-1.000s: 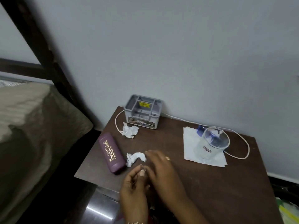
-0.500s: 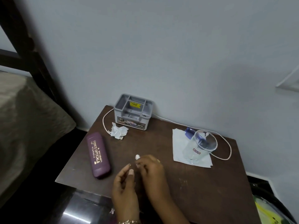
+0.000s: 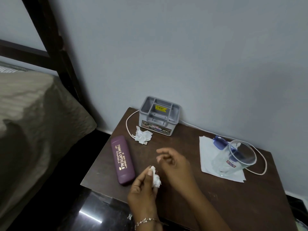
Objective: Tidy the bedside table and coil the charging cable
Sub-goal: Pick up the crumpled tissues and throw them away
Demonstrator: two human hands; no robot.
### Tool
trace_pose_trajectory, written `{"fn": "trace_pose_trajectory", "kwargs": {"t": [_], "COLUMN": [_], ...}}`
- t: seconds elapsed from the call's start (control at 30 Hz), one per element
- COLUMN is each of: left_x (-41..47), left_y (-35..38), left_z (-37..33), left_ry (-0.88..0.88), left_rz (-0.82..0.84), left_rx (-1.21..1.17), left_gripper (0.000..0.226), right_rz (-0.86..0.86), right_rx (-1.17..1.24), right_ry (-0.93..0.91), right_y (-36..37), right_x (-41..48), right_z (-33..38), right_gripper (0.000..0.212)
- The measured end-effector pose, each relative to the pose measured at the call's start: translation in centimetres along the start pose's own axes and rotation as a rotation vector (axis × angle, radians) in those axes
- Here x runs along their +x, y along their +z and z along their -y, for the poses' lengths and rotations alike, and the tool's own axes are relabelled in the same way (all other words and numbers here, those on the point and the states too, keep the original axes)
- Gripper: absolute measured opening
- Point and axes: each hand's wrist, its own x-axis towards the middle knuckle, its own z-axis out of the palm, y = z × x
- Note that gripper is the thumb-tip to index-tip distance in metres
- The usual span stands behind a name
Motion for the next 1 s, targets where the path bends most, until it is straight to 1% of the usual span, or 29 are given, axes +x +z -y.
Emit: {"fn": "trace_pose_trajectory", "kwargs": {"t": [0.07,0.1,0.17,0.23,0.3,0.4,0.47,0.57,0.63,0.7,0.8,0.83,0.9,0.93,1.0], "left_x": [0.0,-0.1,0.0,0.2,0.5,0.8,0.8,0.7,0.6,0.4,0.0,-0.4,-1.4,-2.0,-3.3], "left_y": [0.1,0.1,0.0,0.0,0.0,0.2,0.4,0.6,0.9,1.1,1.5,1.6,2.1,2.4,3.0], "left_z": [-0.3,-0.4,-0.8,-1.3,-1.7,-1.8,-1.8,-2.0,-1.8,-1.4,-0.5,-0.2,0.5,0.8,1.5], "left_ry": [0.011,0.02,0.056,0.089,0.101,0.106,0.117,0.137,0.122,0.069,0.007,-0.005,-0.019,-0.024,-0.045], "left_rz": [-0.022,-0.034,-0.067,-0.093,-0.104,-0.112,-0.103,-0.1,-0.075,-0.038,-0.008,0.005,0.065,0.102,0.187], "left_rx": [-0.021,-0.028,-0.034,-0.05,-0.059,-0.067,-0.069,-0.07,-0.067,-0.072,-0.059,-0.048,-0.002,0.032,0.086], "left_gripper": [0.01,0.01,0.009,0.009,0.009,0.009,0.009,0.008,0.008,0.01,0.013,0.014,0.015,0.014,0.016], "right_rz": [-0.033,-0.004,0.121,0.258,0.311,0.23,0.141,-0.061,-0.14,-0.113,0.061,0.108,0.139,0.13,0.039], "right_rx": [-0.124,-0.205,-0.374,-0.489,-0.566,-0.637,-0.591,-0.42,-0.284,-0.102,0.212,0.238,0.164,0.111,0.037], "right_ry": [-0.092,-0.15,-0.256,-0.304,-0.344,-0.362,-0.32,-0.245,-0.162,-0.064,0.044,0.061,0.06,0.054,0.052], "right_y": [1.1,1.6,2.8,3.8,4.2,4.0,3.3,1.3,-0.2,-1.8,-3.8,-4.2,-4.8,-5.0,-5.4], "right_x": [3.1,4.6,7.6,9.7,11.0,11.5,10.8,7.8,4.7,1.3,-3.2,-4.2,-5.6,-6.0,-6.4], "right_z": [0.1,0.0,-0.4,-0.9,-1.6,-2.4,-2.3,-1.8,-1.5,-0.9,0.3,0.4,-0.1,-0.4,-1.0], "right_gripper": [0.028,0.033,0.046,0.053,0.047,0.026,0.019,0.015,0.015,0.02,0.029,0.027,0.015,0.015,0.015]}}
